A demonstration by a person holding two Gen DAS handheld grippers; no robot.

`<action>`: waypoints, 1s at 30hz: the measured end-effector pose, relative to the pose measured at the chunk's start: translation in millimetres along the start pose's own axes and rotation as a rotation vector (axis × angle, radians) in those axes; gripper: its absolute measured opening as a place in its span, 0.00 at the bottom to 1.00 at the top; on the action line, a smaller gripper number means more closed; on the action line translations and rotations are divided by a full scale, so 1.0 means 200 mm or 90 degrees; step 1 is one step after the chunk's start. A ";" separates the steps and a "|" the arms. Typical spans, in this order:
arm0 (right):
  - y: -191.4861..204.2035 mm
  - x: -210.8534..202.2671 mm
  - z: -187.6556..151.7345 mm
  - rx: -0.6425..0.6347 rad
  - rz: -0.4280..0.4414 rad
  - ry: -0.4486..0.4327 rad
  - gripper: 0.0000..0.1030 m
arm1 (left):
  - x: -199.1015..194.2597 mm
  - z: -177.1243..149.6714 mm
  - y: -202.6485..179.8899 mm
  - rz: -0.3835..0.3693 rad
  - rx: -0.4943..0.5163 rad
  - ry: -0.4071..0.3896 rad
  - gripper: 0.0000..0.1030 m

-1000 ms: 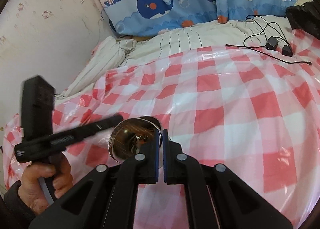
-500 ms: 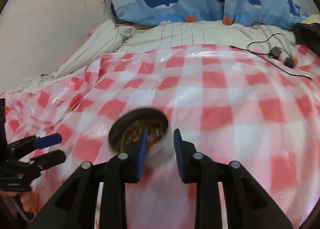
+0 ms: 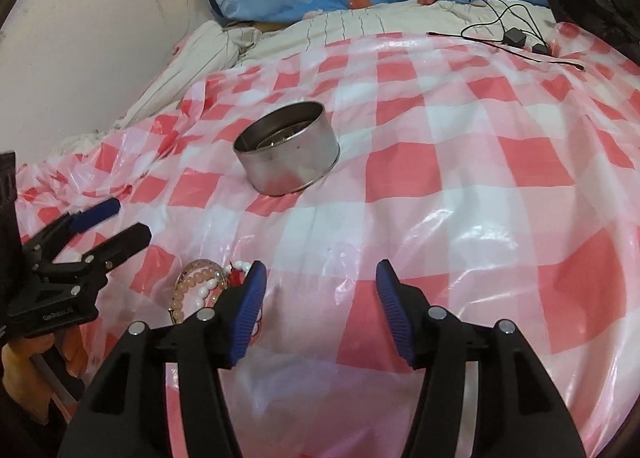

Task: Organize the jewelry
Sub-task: 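Move both grippers back over the round tray of bracelets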

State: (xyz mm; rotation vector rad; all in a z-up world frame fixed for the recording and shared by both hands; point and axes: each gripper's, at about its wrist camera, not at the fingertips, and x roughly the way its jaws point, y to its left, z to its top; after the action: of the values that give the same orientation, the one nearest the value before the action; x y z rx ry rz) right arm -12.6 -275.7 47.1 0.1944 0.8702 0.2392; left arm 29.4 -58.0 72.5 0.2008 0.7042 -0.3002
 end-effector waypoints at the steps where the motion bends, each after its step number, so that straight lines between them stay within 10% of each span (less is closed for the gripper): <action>1: 0.01 0.00 0.00 -0.003 0.000 0.001 0.58 | 0.00 0.00 -0.01 0.003 0.006 -0.003 0.86; 23: 0.04 0.02 -0.01 -0.016 0.006 0.015 0.65 | 0.03 0.00 -0.05 0.019 0.038 0.000 0.91; 30: 0.09 0.04 -0.03 -0.054 -0.004 0.031 0.67 | 0.06 0.01 0.09 -0.049 -0.021 0.022 0.91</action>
State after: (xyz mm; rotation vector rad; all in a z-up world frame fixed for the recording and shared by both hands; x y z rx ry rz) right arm -14.0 -256.1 42.4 0.1066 0.9065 0.2757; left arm 45.1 -45.1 68.4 0.1475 0.7512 -0.3584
